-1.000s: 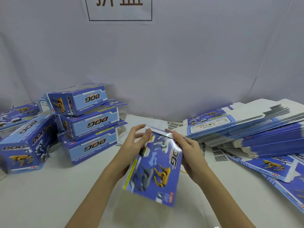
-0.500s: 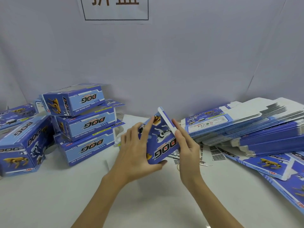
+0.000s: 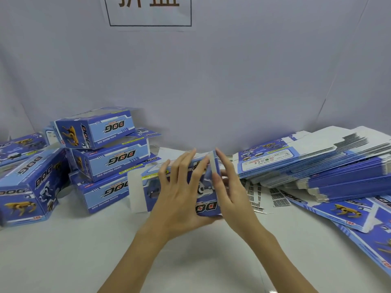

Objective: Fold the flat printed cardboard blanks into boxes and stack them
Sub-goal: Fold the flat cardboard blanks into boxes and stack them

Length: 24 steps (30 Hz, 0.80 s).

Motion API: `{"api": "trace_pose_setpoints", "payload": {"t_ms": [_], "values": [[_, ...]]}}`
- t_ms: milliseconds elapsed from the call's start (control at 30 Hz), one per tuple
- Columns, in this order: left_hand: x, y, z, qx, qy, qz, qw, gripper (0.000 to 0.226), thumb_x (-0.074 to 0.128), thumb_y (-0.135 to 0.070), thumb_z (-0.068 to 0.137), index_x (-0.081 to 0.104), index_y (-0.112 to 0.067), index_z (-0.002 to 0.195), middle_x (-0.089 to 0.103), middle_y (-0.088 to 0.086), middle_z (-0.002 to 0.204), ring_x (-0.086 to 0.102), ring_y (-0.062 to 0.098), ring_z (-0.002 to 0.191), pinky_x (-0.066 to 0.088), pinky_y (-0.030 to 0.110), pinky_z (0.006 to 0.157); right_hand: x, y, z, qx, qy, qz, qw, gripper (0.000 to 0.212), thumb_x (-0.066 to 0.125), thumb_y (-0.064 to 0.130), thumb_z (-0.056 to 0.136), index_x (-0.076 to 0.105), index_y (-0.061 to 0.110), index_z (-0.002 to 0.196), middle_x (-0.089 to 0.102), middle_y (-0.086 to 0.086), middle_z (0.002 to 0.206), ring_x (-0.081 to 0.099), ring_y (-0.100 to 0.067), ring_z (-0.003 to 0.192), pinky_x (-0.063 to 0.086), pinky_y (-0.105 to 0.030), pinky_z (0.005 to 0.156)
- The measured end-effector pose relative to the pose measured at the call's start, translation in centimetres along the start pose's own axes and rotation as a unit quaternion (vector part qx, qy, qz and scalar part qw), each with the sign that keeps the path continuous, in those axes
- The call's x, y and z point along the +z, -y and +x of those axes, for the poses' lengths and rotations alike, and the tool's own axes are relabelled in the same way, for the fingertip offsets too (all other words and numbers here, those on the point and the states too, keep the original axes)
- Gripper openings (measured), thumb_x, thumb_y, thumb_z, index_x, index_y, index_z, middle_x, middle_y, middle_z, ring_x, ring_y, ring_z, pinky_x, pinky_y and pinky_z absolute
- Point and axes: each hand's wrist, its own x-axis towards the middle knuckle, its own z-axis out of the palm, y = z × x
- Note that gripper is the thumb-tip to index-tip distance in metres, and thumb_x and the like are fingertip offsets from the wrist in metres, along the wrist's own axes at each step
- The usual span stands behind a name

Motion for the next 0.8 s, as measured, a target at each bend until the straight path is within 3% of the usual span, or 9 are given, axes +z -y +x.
{"api": "trace_pose_setpoints", "payload": {"t_ms": [100,200,333,533,667,800], "values": [[0.0,-0.2,0.1,-0.036,-0.013,0.004,0.999,0.133,0.065,-0.083,0.067,0.007,-0.018,0.167,0.035,0.005,0.157,0.036,0.028,0.142,0.026,0.056,0.119,0.1,0.3,0.2,0.01,-0.009,0.023,1.0,0.049,0.049,0.053,0.105,0.04,0.059,0.153,0.067,-0.005,0.117,0.074,-0.023,0.104,0.064,-0.039,0.081],[-0.4,0.2,0.1,-0.059,-0.003,0.005,0.998,0.135,0.064,-0.086,0.065,0.01,-0.016,0.166,0.037,0.005,0.152,0.037,0.026,0.138,0.031,0.056,0.116,-0.4,0.9,0.3,0.039,-0.005,0.086,0.995,0.043,0.052,0.045,0.106,0.05,0.065,0.144,0.075,0.009,0.116,0.075,-0.017,0.108,0.063,-0.028,0.075],[-0.7,0.1,0.3,-0.055,0.005,0.015,0.998,0.134,0.06,-0.091,0.065,0.013,-0.017,0.166,0.037,0.005,0.15,0.035,0.024,0.139,0.029,0.052,0.116,-0.1,1.2,0.1,0.06,-0.028,0.131,0.989,0.037,0.053,0.048,0.103,0.057,0.068,0.134,0.077,0.013,0.117,0.075,-0.015,0.109,0.064,-0.027,0.073],[-0.7,-0.3,0.1,-0.034,0.023,0.012,0.999,0.132,0.063,-0.086,0.064,0.014,-0.019,0.166,0.034,0.005,0.155,0.033,0.026,0.14,0.026,0.052,0.117,1.7,0.6,-0.4,0.045,-0.066,0.069,0.994,0.043,0.047,0.047,0.109,0.047,0.056,0.151,0.069,0.001,0.136,0.071,-0.018,0.119,0.062,-0.046,0.094],[-0.8,0.5,0.2,-0.046,0.025,-0.008,0.999,0.135,0.067,-0.088,0.063,0.009,-0.023,0.167,0.032,0.001,0.154,0.033,0.023,0.141,0.027,0.052,0.118,0.6,0.8,0.1,0.065,-0.06,0.133,0.987,0.042,0.048,0.043,0.109,0.054,0.045,0.151,0.073,0.007,0.131,0.072,-0.021,0.118,0.065,-0.033,0.081],[-0.9,1.0,0.3,-0.067,0.007,-0.011,0.998,0.134,0.061,-0.093,0.064,0.007,-0.025,0.167,0.033,-0.002,0.152,0.027,0.015,0.141,0.026,0.051,0.119,-0.1,1.1,0.2,0.056,0.004,0.106,0.993,0.048,0.051,0.037,0.107,0.048,0.049,0.153,0.072,0.001,0.131,0.072,-0.026,0.116,0.066,-0.039,0.081]]}}
